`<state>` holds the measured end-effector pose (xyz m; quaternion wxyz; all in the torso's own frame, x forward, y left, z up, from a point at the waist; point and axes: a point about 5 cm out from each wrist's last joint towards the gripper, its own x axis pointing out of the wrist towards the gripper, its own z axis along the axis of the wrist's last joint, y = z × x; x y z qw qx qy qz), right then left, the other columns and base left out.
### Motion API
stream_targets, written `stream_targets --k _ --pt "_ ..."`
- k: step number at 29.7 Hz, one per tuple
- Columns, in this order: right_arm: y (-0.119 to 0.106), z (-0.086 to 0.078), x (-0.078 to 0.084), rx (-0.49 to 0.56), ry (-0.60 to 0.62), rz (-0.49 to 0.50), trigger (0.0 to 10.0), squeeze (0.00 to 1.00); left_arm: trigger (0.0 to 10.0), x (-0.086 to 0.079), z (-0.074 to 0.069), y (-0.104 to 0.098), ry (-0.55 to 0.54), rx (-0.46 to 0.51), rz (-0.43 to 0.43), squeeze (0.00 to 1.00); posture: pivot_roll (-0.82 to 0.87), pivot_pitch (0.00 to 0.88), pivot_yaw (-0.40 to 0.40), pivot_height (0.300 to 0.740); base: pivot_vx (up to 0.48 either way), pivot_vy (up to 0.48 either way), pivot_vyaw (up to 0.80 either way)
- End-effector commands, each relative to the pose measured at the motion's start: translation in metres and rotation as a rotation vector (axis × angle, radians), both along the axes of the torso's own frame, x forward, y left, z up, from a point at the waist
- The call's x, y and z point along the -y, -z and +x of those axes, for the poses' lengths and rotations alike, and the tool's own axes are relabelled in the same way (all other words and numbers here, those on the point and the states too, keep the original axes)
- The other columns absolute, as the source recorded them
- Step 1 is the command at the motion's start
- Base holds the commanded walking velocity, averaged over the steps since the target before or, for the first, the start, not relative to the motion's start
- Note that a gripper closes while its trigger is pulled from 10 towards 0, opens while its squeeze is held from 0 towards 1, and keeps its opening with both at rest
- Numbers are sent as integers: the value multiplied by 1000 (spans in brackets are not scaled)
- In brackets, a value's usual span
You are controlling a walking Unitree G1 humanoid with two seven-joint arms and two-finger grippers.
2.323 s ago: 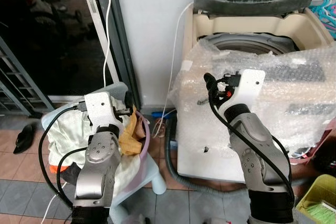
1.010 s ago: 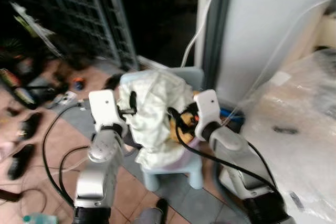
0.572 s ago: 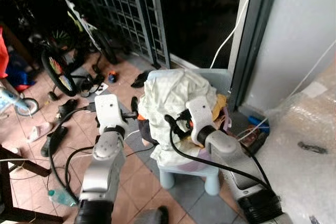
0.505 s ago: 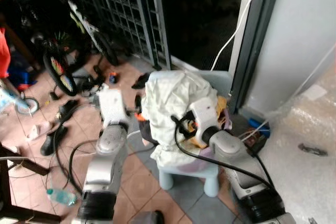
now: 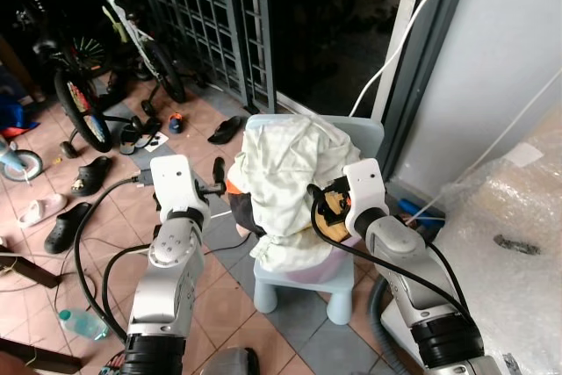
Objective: Clothes washing
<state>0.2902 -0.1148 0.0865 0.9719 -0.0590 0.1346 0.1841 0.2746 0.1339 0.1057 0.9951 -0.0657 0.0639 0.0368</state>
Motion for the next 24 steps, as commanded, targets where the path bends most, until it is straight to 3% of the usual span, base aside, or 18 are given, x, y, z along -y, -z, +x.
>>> stream_targets --k 1,4,14,24 --pt "-4 2 -8 16 -37 -2 10000 0 10000 -2 -1 -1 -15 -4 -13 0 29 16 24 740 315 0 0" --pt "-6 7 -10 12 -52 -6 10000 0 10000 -2 -4 -1 -29 5 -6 0 26 37 6 740 324 0 727" --pt "-3 4 6 -10 37 -51 10000 0 10000 6 -11 0 -11 -25 -11 0 16 83 31 740 393 0 0" --pt "-10 1 -1 -11 31 -57 10000 0 10000 9 -13 -12 -11 -8 -1 0 19 157 29 740 0 0 0"
